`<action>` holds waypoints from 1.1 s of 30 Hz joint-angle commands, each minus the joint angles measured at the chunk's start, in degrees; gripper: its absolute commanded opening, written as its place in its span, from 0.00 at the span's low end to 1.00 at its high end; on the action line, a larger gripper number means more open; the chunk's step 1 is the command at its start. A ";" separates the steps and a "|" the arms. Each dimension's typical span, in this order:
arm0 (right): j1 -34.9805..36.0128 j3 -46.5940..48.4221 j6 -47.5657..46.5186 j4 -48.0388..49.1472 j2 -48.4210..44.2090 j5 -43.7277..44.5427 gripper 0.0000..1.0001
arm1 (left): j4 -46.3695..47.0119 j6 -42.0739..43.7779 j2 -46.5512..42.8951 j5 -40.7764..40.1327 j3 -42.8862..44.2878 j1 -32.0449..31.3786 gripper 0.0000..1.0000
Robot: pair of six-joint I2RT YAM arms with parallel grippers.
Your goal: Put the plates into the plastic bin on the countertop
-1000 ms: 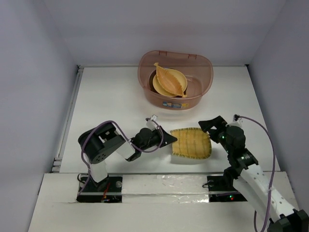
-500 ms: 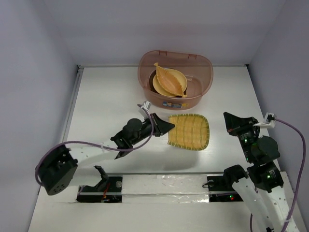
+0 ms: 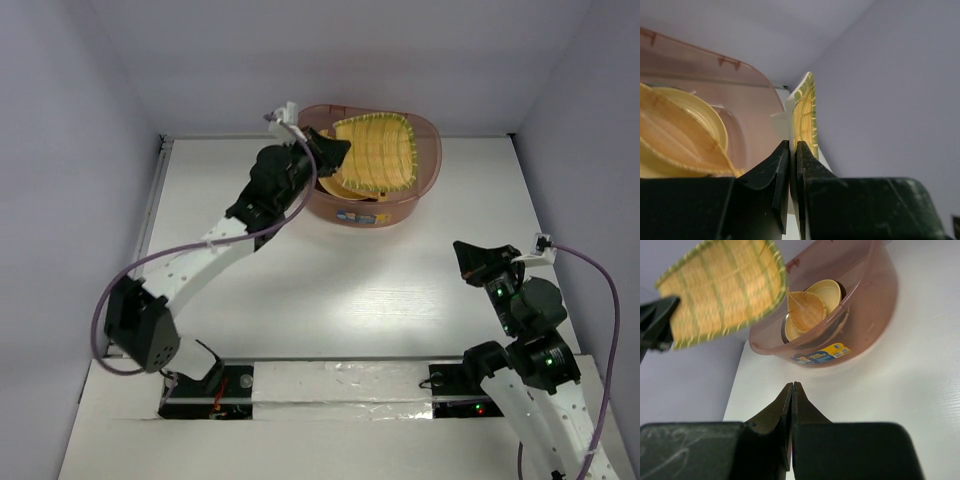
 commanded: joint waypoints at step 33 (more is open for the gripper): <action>-0.02 -3.93 -0.81 2.82 -0.96 -6.20 0.00 | -24.78 7.09 53.49 4.16 59.24 2.51 0.28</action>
